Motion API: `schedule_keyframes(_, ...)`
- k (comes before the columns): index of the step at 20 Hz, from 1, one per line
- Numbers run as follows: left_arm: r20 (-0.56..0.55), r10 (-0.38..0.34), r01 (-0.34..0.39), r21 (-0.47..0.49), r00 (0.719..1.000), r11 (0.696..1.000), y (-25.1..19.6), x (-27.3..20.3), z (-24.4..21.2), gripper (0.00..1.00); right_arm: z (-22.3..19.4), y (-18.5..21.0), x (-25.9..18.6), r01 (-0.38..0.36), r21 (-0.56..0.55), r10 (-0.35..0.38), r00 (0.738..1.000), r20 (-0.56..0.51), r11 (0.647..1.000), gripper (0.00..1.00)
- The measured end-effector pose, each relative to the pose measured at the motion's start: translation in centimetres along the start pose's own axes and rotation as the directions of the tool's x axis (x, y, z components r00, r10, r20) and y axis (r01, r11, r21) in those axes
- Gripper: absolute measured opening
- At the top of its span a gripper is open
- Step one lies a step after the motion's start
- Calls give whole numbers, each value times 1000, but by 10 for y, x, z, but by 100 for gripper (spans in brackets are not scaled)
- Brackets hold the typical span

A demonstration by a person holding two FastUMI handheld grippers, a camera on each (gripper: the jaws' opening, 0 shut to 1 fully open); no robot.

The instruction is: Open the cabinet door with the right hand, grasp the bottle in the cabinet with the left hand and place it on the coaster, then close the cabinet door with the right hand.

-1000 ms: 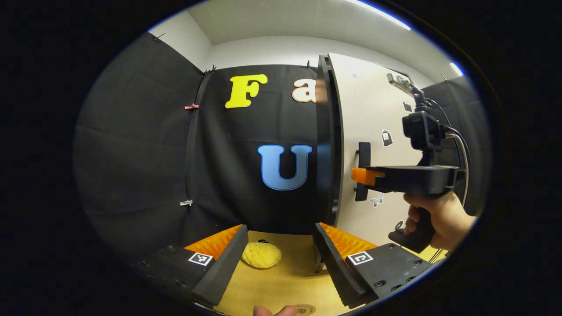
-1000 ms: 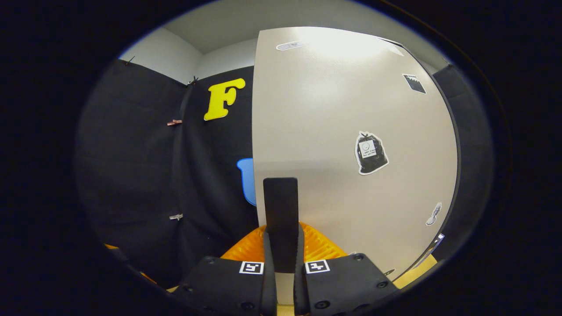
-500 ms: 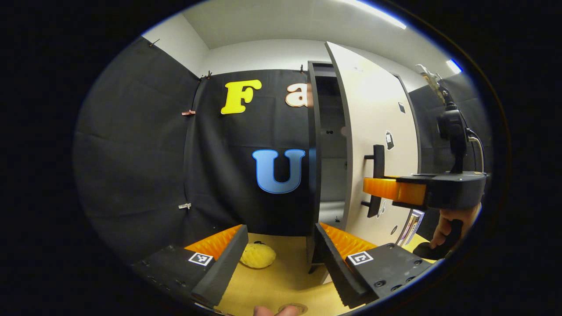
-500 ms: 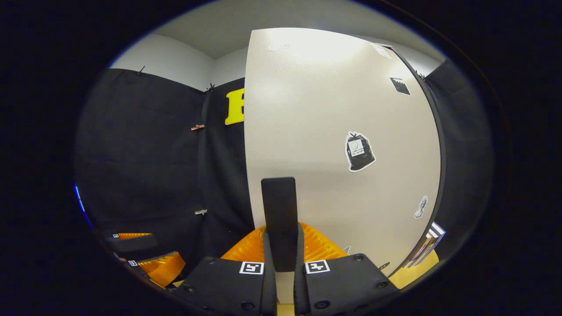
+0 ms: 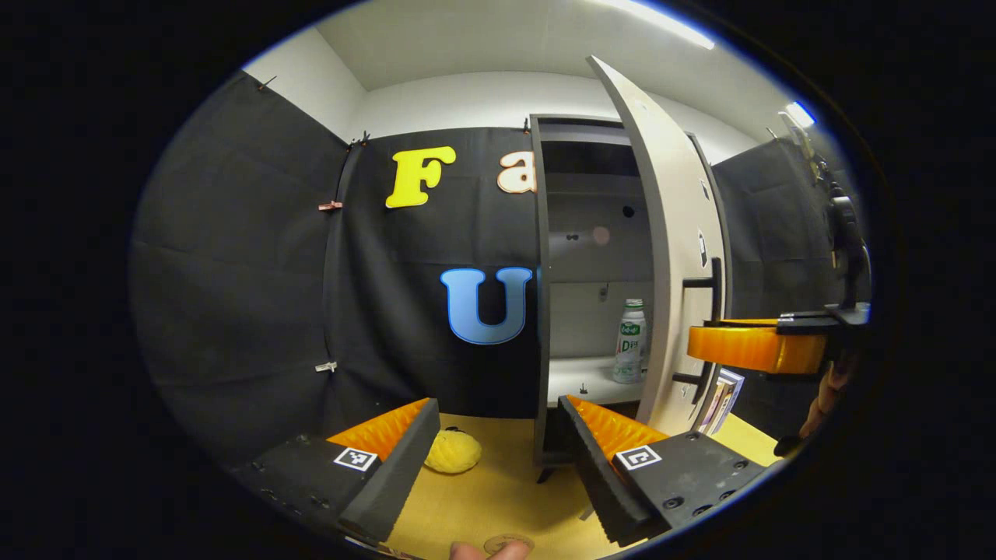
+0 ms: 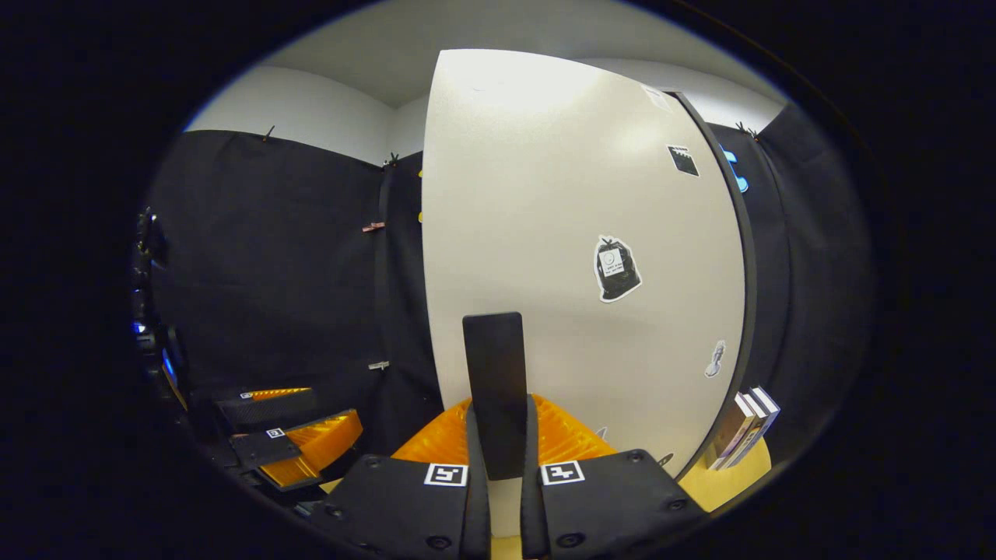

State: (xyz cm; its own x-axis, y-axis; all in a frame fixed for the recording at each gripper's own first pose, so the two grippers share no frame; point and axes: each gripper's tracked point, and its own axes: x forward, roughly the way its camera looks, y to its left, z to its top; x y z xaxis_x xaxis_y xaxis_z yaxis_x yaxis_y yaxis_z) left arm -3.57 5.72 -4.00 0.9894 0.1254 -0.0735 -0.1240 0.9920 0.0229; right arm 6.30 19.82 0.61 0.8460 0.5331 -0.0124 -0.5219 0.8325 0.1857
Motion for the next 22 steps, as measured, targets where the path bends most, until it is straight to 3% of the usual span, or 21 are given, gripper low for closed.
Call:
schedule_keyframes(8, 21, -59, 59, 13, 998, 998, -34, 6, 10, 95, 6, -25, -54, 18, 14, -18, 1000, -2, 1000, 19)
schedule_keyframes(18, 45, -173, 173, 11, 984, 985, -95, 22, 20, 96, 10, -60, -99, 144, -2, -144, 989, -28, 990, 20)
schedule_keyframes(22, 56, -221, 221, 2, 974, 975, -121, 32, 24, 95, 11, -75, -112, 198, 43, -197, 980, -29, 979, 22)
